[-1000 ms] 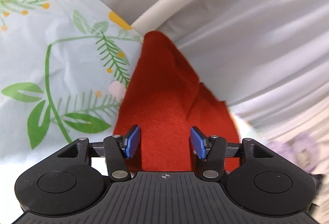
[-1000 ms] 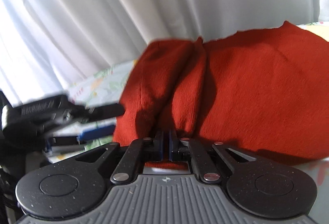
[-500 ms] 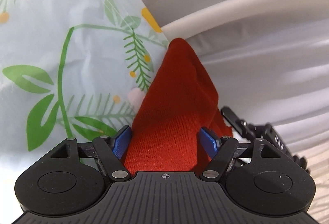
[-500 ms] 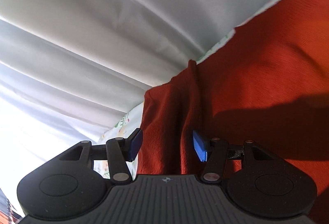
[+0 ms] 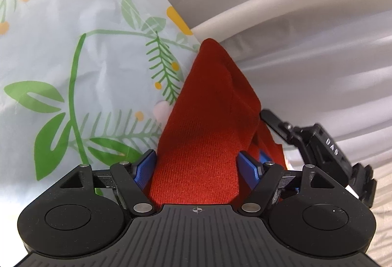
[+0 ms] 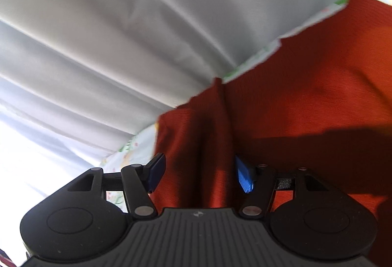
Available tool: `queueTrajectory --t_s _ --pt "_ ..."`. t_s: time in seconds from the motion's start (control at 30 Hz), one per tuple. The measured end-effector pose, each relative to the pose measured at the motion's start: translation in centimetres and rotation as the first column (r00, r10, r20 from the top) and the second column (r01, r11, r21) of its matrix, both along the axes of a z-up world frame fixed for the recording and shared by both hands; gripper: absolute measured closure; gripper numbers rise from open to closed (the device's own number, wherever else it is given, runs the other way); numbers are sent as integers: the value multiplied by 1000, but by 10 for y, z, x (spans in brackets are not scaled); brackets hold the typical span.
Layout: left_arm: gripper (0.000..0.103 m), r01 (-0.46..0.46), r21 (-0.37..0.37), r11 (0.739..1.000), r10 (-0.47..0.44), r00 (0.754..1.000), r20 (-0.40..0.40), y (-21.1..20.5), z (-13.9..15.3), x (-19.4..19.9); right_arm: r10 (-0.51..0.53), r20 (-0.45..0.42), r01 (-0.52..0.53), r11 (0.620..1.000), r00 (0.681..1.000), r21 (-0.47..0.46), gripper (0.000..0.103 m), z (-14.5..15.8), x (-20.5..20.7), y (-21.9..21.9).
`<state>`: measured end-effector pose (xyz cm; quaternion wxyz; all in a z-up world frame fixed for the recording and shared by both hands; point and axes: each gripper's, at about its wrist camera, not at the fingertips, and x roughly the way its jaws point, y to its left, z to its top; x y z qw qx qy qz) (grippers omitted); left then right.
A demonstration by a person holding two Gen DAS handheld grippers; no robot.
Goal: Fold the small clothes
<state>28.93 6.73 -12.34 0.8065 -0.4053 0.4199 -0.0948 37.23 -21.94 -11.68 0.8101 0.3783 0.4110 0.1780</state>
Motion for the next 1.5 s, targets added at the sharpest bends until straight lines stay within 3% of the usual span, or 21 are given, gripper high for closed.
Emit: queueTrajectory --t_s 0.07,0.13,0.2,0.27,0.33,0.4,0.57,0.77,0.8,0.87,0.97,1.03,1.1,1.17,1.23,1.4,1.47,1.5 --pt "26 3 17 1000 -3 1000 -1 -3 1 1 23 5 -23 1000 1000 -4 43 2 4 9" --pt "25 12 36 999 -12 1000 3 -5 3 1 41 12 -40 998 999 -39 55 4 6 17" --pt "25 22 52 998 -22 1000 10 -8 6 0 57 13 -55 993 998 -106 89 5 8 26" --pt "25 18 41 999 -20 999 32 -7 10 -3 64 47 -53 978 997 -204 89 10 3 33" --pt "25 28 17 999 -29 998 61 -7 17 -5 94 118 -45 929 988 -367 90 25 -9 43" --pt "25 58 20 998 -60 995 82 -12 26 -5 114 189 -14 887 975 -461 91 41 -24 42" --pt "25 169 11 986 -169 978 121 -38 39 -7 119 303 78 821 945 -565 91 69 -60 11" --pt "24 248 15 969 -248 960 129 -75 31 -7 58 258 139 719 964 -681 91 46 -84 -39" --pt "21 260 14 965 -260 956 135 -81 30 -6 36 223 128 725 974 -676 91 37 -82 -47" --pt "19 284 36 958 -287 948 140 -92 31 -6 -13 179 124 772 984 -623 90 20 -81 -62" --pt "19 305 91 948 -316 937 150 -95 35 -9 -56 205 161 824 977 -544 86 25 -97 -75" --pt "19 284 73 956 -292 945 150 -88 38 -14 -67 235 182 840 970 -511 85 31 -111 -76" --pt "19 242 58 969 -248 958 144 -79 39 -20 -89 259 203 867 962 -455 66 38 -133 -75" --pt "19 201 78 976 -210 968 139 -70 39 -24 -78 261 175 912 962 -372 55 37 -159 -80" --pt "19 183 117 976 -197 973 117 -66 36 -27 -71 217 145 927 974 -347 47 32 -175 -82" --pt "19 194 108 975 -202 977 63 -70 21 -26 -115 106 135 968 988 -213 44 13 -182 -81" --pt "19 193 126 973 -203 976 72 -73 20 -27 -117 130 144 966 985 -217 45 12 -179 -74" --pt "18 197 127 972 -207 976 71 -74 21 -27 -127 136 155 962 982 -223 59 11 -178 -71"
